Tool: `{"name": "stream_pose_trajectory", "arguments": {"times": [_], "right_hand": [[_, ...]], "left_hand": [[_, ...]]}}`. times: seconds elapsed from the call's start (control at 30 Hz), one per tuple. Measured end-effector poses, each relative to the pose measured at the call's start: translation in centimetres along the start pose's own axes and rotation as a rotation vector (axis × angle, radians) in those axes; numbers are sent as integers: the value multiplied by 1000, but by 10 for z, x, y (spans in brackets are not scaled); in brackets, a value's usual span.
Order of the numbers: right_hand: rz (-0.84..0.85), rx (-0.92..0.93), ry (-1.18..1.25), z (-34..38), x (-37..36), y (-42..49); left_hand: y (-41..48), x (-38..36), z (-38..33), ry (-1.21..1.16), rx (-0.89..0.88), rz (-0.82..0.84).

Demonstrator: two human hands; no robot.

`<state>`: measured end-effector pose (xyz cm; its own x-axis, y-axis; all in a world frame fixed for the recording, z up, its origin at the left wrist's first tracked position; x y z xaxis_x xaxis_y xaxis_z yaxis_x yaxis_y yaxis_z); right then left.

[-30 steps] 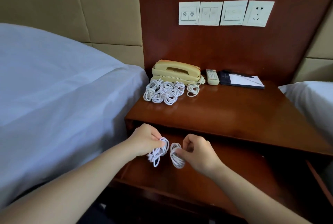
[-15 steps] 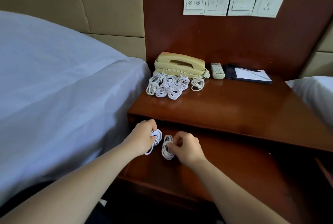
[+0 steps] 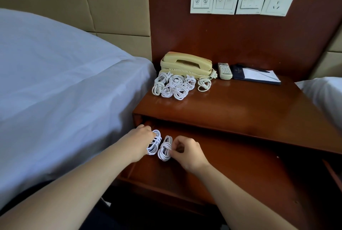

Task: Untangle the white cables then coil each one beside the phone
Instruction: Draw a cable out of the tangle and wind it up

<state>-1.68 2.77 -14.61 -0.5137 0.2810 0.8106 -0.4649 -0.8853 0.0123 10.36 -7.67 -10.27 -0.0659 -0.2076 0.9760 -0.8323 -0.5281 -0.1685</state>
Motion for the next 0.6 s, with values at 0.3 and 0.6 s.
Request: {"name": "stream_pose_trajectory", "arguments": {"times": [0.3,0.6], "right_hand": [[49,72,-37,4,7,-2],[-139,200,-180,20,58,5]], "left_hand": [[-5,5,1,-227,28,47],[8,46,4,-586,-68,-171]]}}
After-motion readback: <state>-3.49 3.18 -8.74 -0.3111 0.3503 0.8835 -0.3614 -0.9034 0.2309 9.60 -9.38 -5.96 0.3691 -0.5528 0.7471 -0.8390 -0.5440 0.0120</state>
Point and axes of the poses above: each hand's wrist, its own y-axis towards the middle knuckle, its own x-axis out of the back of the hand, z = x × y, the point moved 2 cm from there along y, towards the middle knuckle, and after that the axes turned 15 degrees about -y, right-handed, at the moved point
